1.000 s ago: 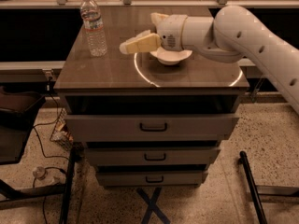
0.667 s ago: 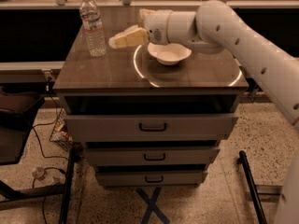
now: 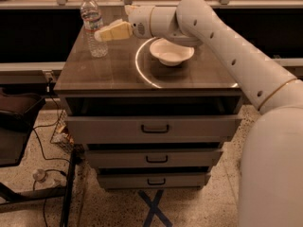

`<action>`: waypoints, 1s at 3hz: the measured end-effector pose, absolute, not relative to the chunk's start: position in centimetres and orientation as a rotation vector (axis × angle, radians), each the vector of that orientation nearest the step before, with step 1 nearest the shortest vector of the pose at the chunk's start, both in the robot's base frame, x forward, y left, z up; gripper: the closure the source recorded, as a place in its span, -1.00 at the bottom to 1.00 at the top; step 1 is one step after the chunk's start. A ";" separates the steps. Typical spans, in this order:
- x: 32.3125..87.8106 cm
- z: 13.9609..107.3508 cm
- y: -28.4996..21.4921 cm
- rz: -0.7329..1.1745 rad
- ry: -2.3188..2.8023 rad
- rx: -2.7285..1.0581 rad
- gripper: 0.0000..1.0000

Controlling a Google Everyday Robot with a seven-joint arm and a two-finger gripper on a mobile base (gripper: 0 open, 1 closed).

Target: Pick water bottle

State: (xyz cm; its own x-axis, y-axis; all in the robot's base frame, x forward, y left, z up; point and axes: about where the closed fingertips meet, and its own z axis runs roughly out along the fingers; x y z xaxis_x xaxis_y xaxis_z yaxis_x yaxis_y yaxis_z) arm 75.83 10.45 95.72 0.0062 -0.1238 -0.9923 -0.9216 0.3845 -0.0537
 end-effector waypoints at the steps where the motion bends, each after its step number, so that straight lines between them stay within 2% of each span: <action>1: 77.1 96.2 13.1 0.866 1.402 -1.007 -1.00; 2: 77.7 96.3 15.2 0.900 1.376 -1.001 -1.00; 3: 77.7 95.8 16.9 0.924 1.367 -1.012 -0.71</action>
Offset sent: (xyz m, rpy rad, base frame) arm 0.0294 0.0664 0.0083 0.0987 -0.0094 0.0654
